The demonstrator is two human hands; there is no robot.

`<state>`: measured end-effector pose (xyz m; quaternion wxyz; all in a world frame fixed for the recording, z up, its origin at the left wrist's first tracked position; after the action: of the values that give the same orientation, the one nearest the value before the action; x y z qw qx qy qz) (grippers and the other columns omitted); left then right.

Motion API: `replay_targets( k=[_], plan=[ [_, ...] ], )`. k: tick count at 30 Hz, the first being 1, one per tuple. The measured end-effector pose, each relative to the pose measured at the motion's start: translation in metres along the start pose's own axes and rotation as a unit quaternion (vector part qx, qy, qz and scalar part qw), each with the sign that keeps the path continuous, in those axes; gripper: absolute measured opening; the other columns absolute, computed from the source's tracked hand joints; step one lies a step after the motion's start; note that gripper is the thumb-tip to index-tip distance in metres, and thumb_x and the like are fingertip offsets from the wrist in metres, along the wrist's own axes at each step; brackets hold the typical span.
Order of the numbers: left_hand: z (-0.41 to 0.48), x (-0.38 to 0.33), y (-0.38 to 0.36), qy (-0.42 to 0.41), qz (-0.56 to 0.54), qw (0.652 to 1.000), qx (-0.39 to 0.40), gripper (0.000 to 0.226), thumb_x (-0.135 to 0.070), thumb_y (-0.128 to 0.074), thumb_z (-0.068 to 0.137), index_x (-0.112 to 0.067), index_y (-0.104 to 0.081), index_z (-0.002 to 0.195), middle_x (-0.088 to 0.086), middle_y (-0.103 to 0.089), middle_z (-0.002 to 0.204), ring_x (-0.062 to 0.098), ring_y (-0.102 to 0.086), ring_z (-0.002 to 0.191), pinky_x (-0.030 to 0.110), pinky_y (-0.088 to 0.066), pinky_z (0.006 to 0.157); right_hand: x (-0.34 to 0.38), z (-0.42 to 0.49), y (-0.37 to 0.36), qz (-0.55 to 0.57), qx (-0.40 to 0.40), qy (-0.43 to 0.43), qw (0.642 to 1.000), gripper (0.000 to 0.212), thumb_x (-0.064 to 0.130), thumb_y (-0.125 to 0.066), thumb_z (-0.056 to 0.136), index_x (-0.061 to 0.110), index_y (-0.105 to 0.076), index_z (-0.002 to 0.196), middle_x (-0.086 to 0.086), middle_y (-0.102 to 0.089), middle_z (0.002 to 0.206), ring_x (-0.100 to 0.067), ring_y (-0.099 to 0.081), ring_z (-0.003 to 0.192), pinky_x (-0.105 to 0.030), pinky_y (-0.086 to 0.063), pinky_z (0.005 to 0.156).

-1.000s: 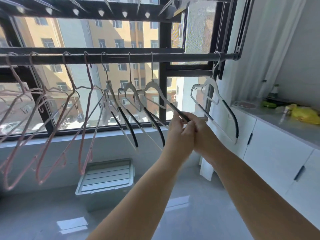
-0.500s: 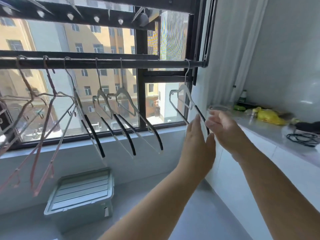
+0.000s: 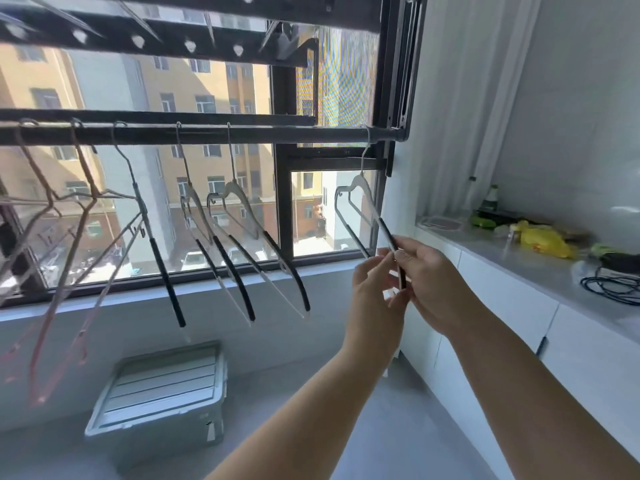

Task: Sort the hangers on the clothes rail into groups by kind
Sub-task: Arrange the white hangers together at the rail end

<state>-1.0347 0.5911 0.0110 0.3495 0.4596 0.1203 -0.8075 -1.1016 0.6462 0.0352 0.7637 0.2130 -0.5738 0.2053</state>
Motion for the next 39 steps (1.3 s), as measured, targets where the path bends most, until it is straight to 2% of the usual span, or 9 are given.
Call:
replay_targets(
  k=[3, 8, 11, 14, 17, 21, 24, 31, 39],
  plan=[
    [0.002, -0.002, -0.006, -0.005, -0.005, 1.0, 0.002, 0.045, 0.008, -0.059, 0.08, -0.015, -0.056, 0.119, 0.0, -0.046, 0.118, 0.0, -0.054, 0.083, 0.003, -0.043, 0.071, 0.002, -0.001, 0.004, 0.015, -0.002, 0.003, 1.0, 0.028, 0.011, -0.036, 0.098, 0.025, -0.06, 0.092, -0.005, -0.064, 0.107, -0.022, -0.061, 0.107, -0.043, -0.048, 0.095],
    [-0.001, -0.003, -0.01, 0.003, 0.03, 0.999, 0.034, 0.047, -0.003, -0.059, 0.084, -0.021, -0.049, 0.126, -0.003, -0.04, 0.123, -0.006, -0.049, 0.088, 0.004, -0.042, 0.08, -0.001, -0.002, 0.008, 0.003, 0.0, -0.006, 1.0, 0.025, 0.015, -0.038, 0.098, 0.025, -0.055, 0.113, -0.002, -0.063, 0.116, -0.023, -0.057, 0.115, -0.045, -0.043, 0.103],
    [-0.014, -0.011, 0.008, -0.04, 0.133, 0.99, 0.012, 0.051, -0.016, -0.06, 0.085, -0.024, -0.042, 0.132, -0.007, -0.039, 0.132, -0.001, -0.042, 0.112, 0.004, -0.028, 0.095, 0.013, -0.008, 0.008, -0.196, -0.063, 0.042, 0.978, 0.037, 0.026, -0.041, 0.097, 0.021, -0.043, 0.133, -0.001, -0.045, 0.14, -0.02, -0.041, 0.131, -0.032, -0.029, 0.109],
    [-0.034, -0.027, 0.052, -0.118, 0.195, 0.966, -0.126, 0.043, -0.021, -0.055, 0.084, -0.025, -0.048, 0.125, -0.012, -0.046, 0.123, 0.0, -0.038, 0.116, 0.006, -0.025, 0.101, 0.054, -0.025, -0.008, -0.303, -0.124, 0.205, 0.922, 0.042, 0.032, -0.044, 0.091, 0.02, -0.043, 0.132, 0.0, -0.041, 0.141, -0.009, -0.039, 0.124, -0.02, -0.025, 0.101],
    [-0.052, -0.023, 0.086, -0.106, 0.24, 0.937, -0.23, 0.046, -0.019, -0.06, 0.081, -0.023, -0.047, 0.124, -0.009, -0.047, 0.121, -0.001, -0.032, 0.112, 0.015, -0.027, 0.099, 0.064, -0.026, -0.045, -0.245, -0.009, 0.219, 0.944, 0.037, 0.024, -0.051, 0.092, 0.024, -0.046, 0.128, 0.007, -0.046, 0.135, 0.001, -0.038, 0.113, -0.013, -0.03, 0.095],
    [-0.057, 0.001, 0.102, 0.009, 0.237, 0.951, -0.2, 0.061, -0.019, -0.059, 0.085, -0.02, -0.029, 0.138, 0.0, -0.036, 0.136, 0.008, -0.026, 0.127, 0.023, -0.019, 0.109, 0.042, -0.015, -0.102, -0.191, 0.157, 0.114, 0.962, 0.041, 0.027, -0.049, 0.093, 0.022, -0.041, 0.133, 0.005, -0.05, 0.133, -0.005, -0.045, 0.113, -0.016, -0.035, 0.088],
    [-0.059, 0.011, 0.109, 0.035, 0.218, 0.957, -0.188, 0.053, -0.018, -0.055, 0.087, -0.021, -0.033, 0.135, -0.005, -0.041, 0.127, 0.011, -0.041, 0.12, 0.033, -0.037, 0.105, 0.022, -0.011, -0.131, -0.093, 0.216, 0.011, 0.972, 0.042, 0.026, -0.047, 0.095, 0.016, -0.039, 0.134, -0.002, -0.056, 0.126, -0.015, -0.052, 0.114, -0.026, -0.039, 0.094],
    [-0.056, 0.01, 0.109, 0.012, 0.211, 0.966, -0.146, 0.041, -0.008, -0.059, 0.085, -0.019, -0.054, 0.124, -0.011, -0.055, 0.103, -0.003, -0.055, 0.091, 0.004, -0.04, 0.086, 0.017, -0.014, -0.139, 0.009, 0.161, -0.007, 0.987, 0.031, 0.014, -0.033, 0.099, 0.016, -0.052, 0.124, 0.003, -0.056, 0.091, -0.013, -0.054, 0.079, -0.018, -0.044, 0.062],
    [-0.049, -0.007, 0.073, -0.046, 0.186, 0.976, -0.1, 0.048, -0.003, -0.061, 0.082, -0.024, -0.054, 0.125, -0.01, -0.055, 0.105, -0.01, -0.049, 0.095, -0.001, -0.037, 0.08, 0.013, -0.016, -0.09, 0.057, 0.062, -0.01, 0.996, 0.027, 0.015, -0.034, 0.099, 0.023, -0.054, 0.116, -0.004, -0.056, 0.087, -0.013, -0.065, 0.074, -0.031, -0.053, 0.076]
  ],
)
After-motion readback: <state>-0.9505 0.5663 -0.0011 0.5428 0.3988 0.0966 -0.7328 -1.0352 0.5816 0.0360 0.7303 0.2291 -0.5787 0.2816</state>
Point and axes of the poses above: each hand's wrist, its own z-axis towards the middle knuckle, its own y-axis out of the back of the hand, x = y × z, the point moved 6 cm from there along z, towards the middle knuckle
